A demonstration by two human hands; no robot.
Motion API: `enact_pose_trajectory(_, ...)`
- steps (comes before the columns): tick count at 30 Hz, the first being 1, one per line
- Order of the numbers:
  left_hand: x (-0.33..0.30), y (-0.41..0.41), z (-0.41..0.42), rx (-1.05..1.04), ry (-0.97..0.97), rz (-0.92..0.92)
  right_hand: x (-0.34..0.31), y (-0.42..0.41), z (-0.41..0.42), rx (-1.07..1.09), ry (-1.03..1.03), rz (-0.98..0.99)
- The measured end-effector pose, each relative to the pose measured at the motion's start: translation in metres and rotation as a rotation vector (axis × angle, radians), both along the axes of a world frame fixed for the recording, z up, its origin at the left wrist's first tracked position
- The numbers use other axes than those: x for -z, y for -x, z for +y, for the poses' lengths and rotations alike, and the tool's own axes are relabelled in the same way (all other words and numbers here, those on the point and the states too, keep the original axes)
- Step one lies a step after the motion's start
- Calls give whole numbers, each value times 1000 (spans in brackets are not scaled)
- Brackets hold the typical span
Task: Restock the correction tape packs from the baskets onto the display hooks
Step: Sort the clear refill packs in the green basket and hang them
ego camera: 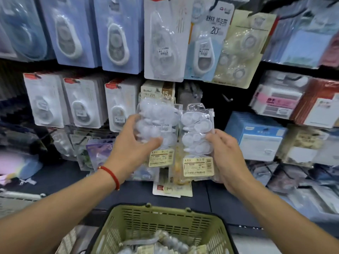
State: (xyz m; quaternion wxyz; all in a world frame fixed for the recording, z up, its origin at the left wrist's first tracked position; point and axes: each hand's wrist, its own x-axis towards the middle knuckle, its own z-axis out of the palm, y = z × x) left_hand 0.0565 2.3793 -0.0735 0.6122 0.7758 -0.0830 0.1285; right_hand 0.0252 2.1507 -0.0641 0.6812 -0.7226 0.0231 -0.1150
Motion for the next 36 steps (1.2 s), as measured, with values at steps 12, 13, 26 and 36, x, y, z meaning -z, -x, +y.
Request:
enact_pose_trajectory(12,11,-17,20,-85,98,17,-15,-24,-6,12,-46,-37)
enact_pose_trajectory(13,11,-18,21,-85,105,22,-15,-25,-7,16,-48,-43)
enact_pose_trajectory(26,8,-18,23,-58,190,56,-14,-37,-11,143,161,-29)
enact_pose_trajectory(36,22,-6,-3,267,349,254,19,-18,20,-145,416,-106)
